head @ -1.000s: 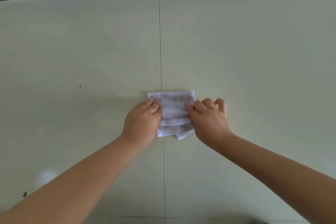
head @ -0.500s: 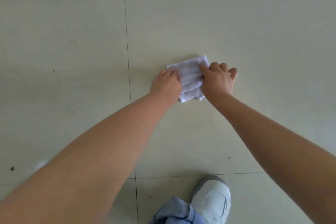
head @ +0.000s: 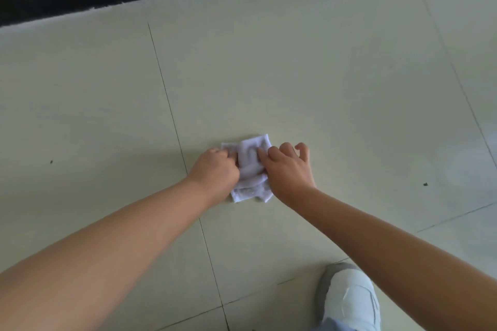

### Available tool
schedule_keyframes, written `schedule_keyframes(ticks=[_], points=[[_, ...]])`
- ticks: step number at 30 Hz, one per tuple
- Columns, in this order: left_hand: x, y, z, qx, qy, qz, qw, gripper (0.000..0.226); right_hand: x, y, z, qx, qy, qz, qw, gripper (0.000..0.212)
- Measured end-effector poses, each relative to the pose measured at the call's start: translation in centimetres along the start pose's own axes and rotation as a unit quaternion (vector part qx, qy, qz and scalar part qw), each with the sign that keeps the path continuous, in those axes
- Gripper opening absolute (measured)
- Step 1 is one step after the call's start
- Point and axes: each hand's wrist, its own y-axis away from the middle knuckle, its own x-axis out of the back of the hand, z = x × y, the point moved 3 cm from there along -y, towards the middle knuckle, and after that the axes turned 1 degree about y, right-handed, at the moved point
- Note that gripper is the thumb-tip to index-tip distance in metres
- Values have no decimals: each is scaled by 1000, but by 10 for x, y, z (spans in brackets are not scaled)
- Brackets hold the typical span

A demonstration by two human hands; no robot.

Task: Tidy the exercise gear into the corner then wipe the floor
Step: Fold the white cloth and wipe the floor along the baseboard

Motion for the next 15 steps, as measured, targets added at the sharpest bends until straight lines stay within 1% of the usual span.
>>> schedule_keyframes(ticks=[1,3,5,6,8,10,12,13,14,15], points=[[-8,5,8,-21,0,3,1000,36,-4,14,1,-2,19,27,999,66],[-13,19,25,-64,8,-4,998,36,-13,42,1,9,65,32,997,68],[-4,28,37,-78,17,-10,997,35,-19,63,2,26,112,-1,993,63],[5,31,41,-85,13,-43,995,34,-17,69,2,41,142,-13,989,58],[20,33,45,-87,1,-133,987,26,-13,72,2,65,191,-40,979,45],[22,28,49,-94,-11,-184,978,33,6,67,-4,76,218,-64,971,33],[33,27,52,-85,-32,-207,974,36,27,65,-10,56,231,-120,964,23],[35,28,52,-83,-50,-211,973,35,30,64,-12,56,228,-142,962,21],[36,28,53,-78,-58,-202,974,35,30,64,-12,67,234,-160,957,25],[36,30,55,-73,-56,-204,975,35,31,65,-13,60,235,-184,952,28]])
